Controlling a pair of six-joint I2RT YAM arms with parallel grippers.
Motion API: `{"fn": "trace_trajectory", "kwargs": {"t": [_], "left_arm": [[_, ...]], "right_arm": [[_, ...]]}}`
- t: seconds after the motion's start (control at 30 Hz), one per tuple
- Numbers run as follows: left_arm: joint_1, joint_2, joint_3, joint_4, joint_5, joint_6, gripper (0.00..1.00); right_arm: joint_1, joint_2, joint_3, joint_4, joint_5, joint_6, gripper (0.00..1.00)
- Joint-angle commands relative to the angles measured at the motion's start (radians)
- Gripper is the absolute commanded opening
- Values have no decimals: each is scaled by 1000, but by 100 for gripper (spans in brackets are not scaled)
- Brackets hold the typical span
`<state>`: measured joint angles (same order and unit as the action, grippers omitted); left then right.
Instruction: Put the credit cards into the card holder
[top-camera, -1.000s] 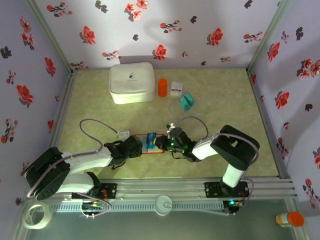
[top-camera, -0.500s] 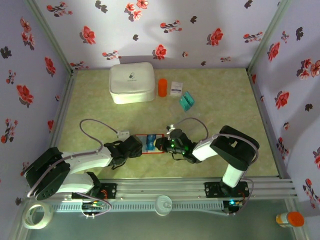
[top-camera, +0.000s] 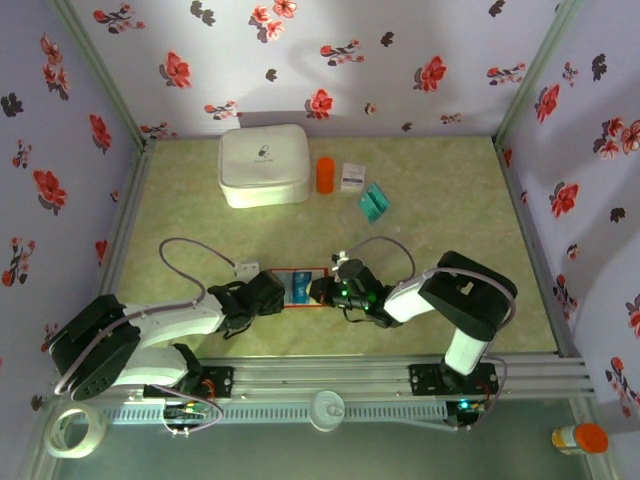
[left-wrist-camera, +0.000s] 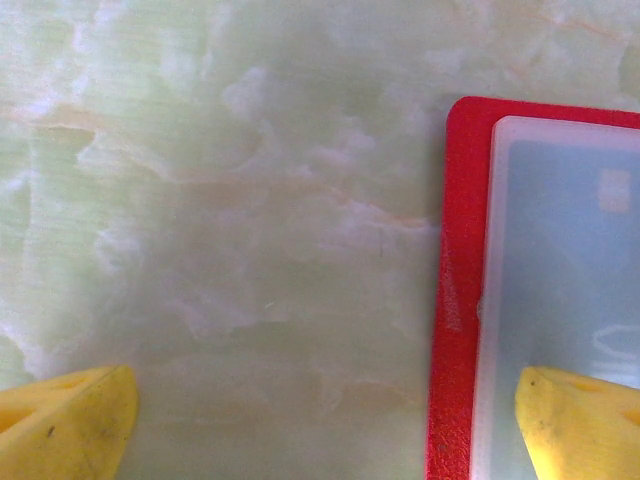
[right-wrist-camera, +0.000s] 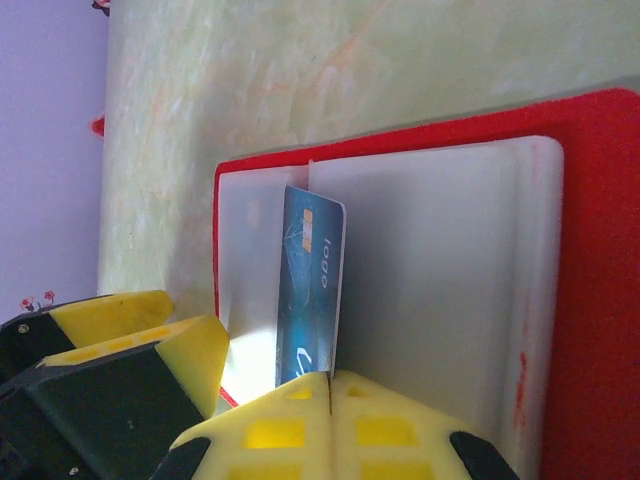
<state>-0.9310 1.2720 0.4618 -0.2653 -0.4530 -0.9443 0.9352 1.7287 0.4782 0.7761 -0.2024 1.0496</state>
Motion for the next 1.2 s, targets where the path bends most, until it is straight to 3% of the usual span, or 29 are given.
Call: {"fn": "trace_trajectory", "kwargs": {"t": [0.0,0.43,0.93,1.17], "left_arm": [[8,3,-25,-54,-16,-14,97],[8,4,-25,-51,-16,-11,97],[7,5,-29,-48,-14,-14,97],[7,6,-29,-40,-12,-14,97]], "right_arm": [[12,21,9,-76,-5,9,0],[12,-23,12,-158,3,10,0],[14,46,92,-223,-47,2,0],[23,87,181,-342,-96,-40,0]]}}
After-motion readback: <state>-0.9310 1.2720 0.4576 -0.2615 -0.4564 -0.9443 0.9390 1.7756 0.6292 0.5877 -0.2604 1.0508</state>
